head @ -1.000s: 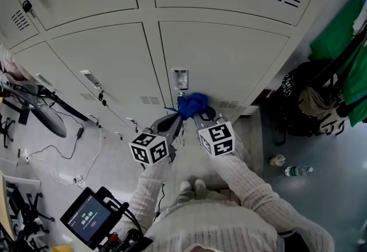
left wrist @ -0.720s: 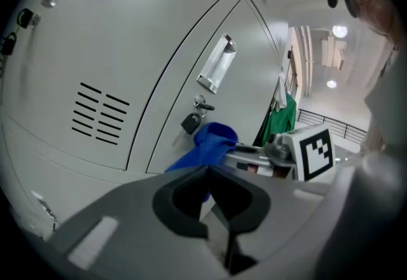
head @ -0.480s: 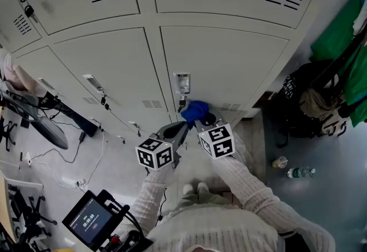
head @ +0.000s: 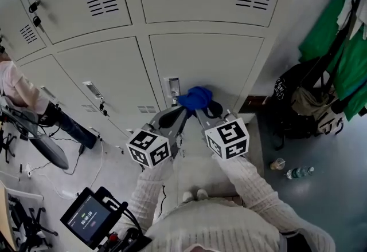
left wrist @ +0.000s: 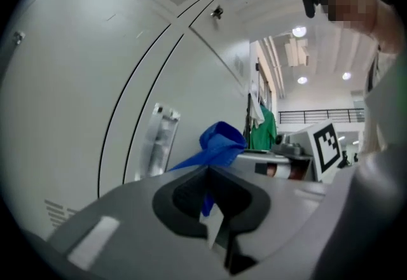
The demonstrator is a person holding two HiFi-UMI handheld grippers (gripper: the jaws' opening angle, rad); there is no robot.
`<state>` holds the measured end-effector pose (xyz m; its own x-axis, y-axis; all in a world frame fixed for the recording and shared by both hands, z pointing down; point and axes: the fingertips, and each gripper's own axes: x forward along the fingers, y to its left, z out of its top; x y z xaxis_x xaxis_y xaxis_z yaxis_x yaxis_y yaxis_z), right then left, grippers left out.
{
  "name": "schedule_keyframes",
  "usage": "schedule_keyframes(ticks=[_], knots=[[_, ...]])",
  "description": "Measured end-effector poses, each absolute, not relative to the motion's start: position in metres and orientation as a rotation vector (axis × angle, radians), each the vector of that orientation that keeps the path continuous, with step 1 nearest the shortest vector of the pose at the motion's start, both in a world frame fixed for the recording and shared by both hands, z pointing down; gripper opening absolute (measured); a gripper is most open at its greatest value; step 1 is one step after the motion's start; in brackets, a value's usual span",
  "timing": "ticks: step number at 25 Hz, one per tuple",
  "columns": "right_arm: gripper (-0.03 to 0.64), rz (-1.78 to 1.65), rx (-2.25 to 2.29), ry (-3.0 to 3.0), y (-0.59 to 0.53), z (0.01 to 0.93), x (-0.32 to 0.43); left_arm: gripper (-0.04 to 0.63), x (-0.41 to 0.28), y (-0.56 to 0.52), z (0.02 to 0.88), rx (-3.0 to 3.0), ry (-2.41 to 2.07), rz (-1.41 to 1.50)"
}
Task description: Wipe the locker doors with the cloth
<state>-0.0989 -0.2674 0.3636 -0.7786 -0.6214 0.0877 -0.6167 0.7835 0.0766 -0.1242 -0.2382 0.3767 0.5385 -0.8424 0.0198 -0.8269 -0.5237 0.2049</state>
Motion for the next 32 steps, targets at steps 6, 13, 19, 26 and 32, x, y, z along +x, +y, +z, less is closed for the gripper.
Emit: schedule_keyframes(ticks=[6,13,19,26,32], knots=[[0.044,-0.349,1.107,-2.930,-0.263,0.271,-0.087,0.006,-0.113,-0.241,0.291,2.754,-1.436,-0.266],[0.041,-0.554,1.172,-2.954,-0.266,0.202,-0.088,0.006,-0.110,-0.248,0.222,2.907,-1.473,-0.321],[0.041,-0.581,1.168,-2.955,-0.281,0.187,-0.092,0.006,-0.110,-0.258,0.206,2.923,-1.490,-0.350],[0.041,-0.574,1.103,-2.969,-0.286,0.188,-0.091,0.006,-0.109,-0.262,0.207,2.911,-1.452,-0.396],[0.043,-0.556,1.068,-3.009,-0.286,0.190,-0.092,0.006,-0.110,-0.261,0.209,2.883,-1.445,-0.438]])
